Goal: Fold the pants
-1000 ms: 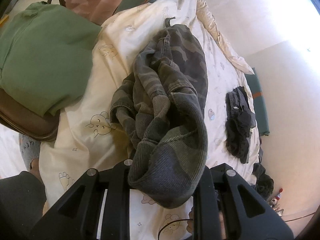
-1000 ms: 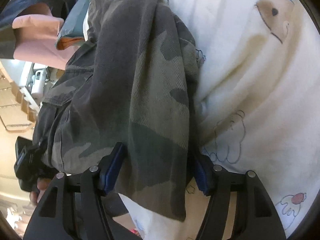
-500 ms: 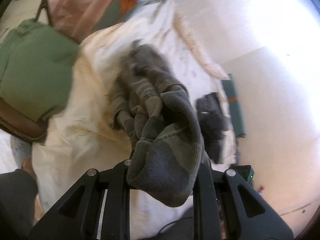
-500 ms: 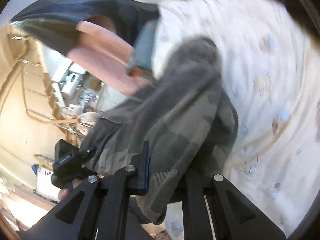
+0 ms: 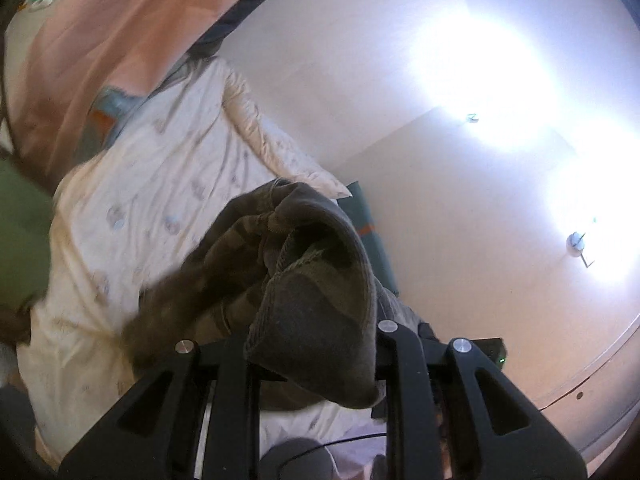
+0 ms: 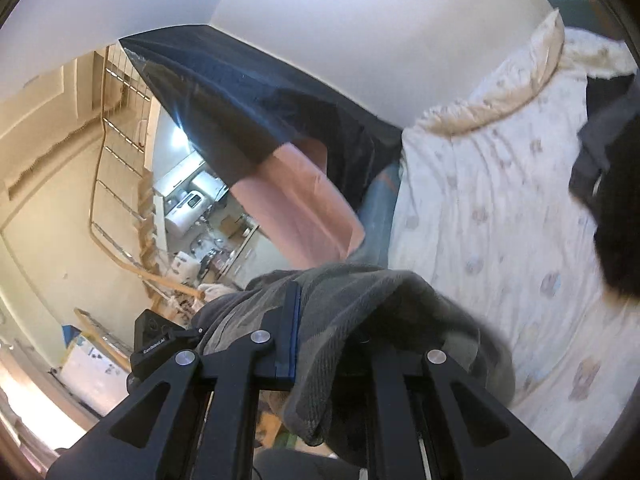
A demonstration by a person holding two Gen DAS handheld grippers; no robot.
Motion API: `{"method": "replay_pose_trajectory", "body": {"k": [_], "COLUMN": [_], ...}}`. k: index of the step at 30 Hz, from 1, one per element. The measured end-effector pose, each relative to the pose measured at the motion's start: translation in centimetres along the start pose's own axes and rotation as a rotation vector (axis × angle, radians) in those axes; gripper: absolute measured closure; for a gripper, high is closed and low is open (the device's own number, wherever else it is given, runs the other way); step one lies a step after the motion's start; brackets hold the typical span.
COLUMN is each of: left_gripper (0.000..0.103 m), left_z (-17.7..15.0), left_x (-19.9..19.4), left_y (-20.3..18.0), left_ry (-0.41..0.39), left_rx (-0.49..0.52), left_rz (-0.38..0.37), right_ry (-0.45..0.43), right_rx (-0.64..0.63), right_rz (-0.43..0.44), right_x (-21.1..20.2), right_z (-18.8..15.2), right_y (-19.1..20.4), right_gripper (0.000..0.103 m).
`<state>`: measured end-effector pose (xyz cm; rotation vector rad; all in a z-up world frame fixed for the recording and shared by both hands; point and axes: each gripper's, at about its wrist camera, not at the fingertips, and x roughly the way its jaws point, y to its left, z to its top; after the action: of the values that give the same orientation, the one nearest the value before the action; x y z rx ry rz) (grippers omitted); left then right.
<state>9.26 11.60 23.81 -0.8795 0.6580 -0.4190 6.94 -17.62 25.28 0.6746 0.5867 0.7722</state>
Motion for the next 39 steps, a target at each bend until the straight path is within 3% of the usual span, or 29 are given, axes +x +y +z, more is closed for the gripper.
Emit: {"method": "replay_pose_trajectory", "body": {"k": [6,9,13,16,20,24,25,27,30,32,34,36,39], "left_gripper": [0.087,0.087,0.087,0.087,0.087,0.087,0.087,0.087,0.083,0.076,0.068,0.066,0.065], "left_z": [4.5,6.5,6.3,3.8,-3.9,-14.4,-17.6,-21.8,-25.7,-27.1,-27.3,-26.6,-23.0], "left_x": [5.4,6.5,6.0,5.5,5.6,6.8,7.4,8.0,8.4,8.4,7.5,6.6,5.5], "left_y": [-2.7,-3.3,-3.5,-1.4,5.4,13.8,16.4,20.5,23.1,22.9,22.0,21.1,17.6], "left_ry": [-0.010,-0.056,-0.126,-0.124,-0.023,0.194,0.275,0.390,0.513,0.591,0.628,0.630,0.480], "left_rx": [0.036,0.051,0.133,0.178,0.127,0.020,-0.001,-0.098,-0.103,-0.050,-0.031,-0.031,0.086], "left_rz": [-0.006,-0.058,-0.121,-0.134,-0.040,0.171,0.260,0.366,0.484,0.560,0.589,0.594,0.574], "right_ry": [-0.014,-0.046,-0.056,-0.018,0.097,0.300,0.364,0.481,0.611,0.661,0.705,0.684,0.588], "right_rx": [-0.021,-0.074,-0.142,-0.153,-0.068,0.097,0.129,0.242,0.310,0.328,0.379,0.330,0.118], "right_rz": [-0.082,-0.073,-0.056,-0.060,-0.118,-0.221,-0.266,-0.352,-0.481,-0.567,-0.587,-0.590,-0.595], "right_x": [2.0,2.9,2.9,2.7,2.8,3.5,3.7,3.6,2.4,0.8,-0.9,-2.1,-2.7], "right_z": [6.7,9.5,9.8,7.1,0.9,-10.5,-13.7,-19.5,-25.3,-26.6,-26.6,-25.0,-21.8], "right_y": [-0.6,-0.1,0.6,-0.9,-5.4,-13.7,-15.7,-19.5,-21.9,-22.1,-22.0,-20.7,-17.6], "right_gripper": [0.093,0.093,0.093,0.093,0.093,0.093,0.093,0.090,0.087,0.085,0.085,0.085,0.085]}}
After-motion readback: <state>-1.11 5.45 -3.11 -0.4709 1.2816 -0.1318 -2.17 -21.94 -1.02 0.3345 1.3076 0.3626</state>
